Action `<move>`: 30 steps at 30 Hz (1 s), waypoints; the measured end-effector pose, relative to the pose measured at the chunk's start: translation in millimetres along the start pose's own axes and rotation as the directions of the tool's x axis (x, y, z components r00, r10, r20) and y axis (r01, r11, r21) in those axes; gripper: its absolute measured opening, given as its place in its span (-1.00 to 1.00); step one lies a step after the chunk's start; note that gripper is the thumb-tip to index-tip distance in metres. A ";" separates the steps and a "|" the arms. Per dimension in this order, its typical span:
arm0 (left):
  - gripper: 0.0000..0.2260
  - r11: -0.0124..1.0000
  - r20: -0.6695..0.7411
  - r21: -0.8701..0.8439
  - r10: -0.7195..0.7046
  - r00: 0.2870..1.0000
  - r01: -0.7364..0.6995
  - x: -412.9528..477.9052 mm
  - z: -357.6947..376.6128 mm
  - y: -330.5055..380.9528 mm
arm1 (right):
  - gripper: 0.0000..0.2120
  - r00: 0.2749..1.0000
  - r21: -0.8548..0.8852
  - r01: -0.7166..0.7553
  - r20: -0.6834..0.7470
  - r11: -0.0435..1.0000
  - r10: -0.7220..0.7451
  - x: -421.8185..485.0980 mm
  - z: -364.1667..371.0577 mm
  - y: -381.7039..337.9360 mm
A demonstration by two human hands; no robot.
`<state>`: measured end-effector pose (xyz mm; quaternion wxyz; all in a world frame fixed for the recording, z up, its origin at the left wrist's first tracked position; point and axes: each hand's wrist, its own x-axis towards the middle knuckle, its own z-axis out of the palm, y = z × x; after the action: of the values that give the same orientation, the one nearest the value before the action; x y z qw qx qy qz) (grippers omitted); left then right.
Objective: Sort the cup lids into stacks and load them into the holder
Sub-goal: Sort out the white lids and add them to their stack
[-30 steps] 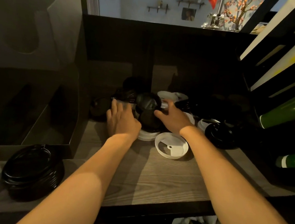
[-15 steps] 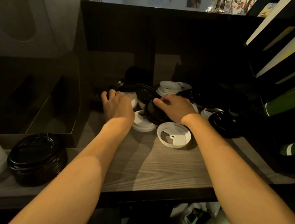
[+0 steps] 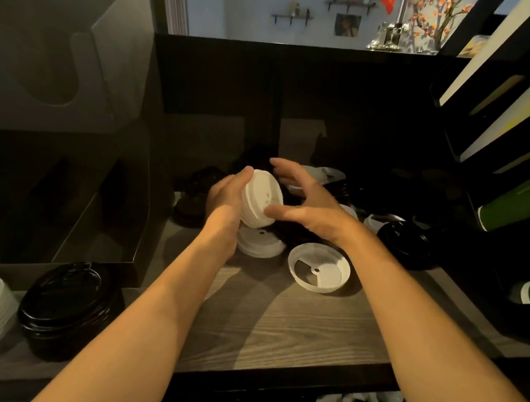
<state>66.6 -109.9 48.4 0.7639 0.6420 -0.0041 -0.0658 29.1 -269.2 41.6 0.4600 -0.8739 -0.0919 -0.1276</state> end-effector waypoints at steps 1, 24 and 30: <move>-0.58 0.997 0.033 -0.060 -0.053 0.998 0.055 -1.4 -0.3 0.3 | -0.18 0.999 0.040 -0.002 0.041 0.999 0.000 -1.3 2.6 -1.8; -0.43 0.910 0.169 -0.387 -0.088 0.982 0.148 -3.0 -3.5 -12.7 | -0.13 0.915 -0.262 -0.059 -0.401 0.963 -0.053 -8.0 33.6 -26.7; -0.55 0.889 0.128 -0.445 -0.059 0.990 0.111 -3.3 -0.7 -9.5 | -0.18 0.906 0.038 -0.111 -0.407 0.993 0.116 -4.7 25.7 -24.6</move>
<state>62.4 -110.5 39.2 0.8869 0.4422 -0.0028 -0.1339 21.4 -234.4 45.4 0.4818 -0.8284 0.0564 -0.2799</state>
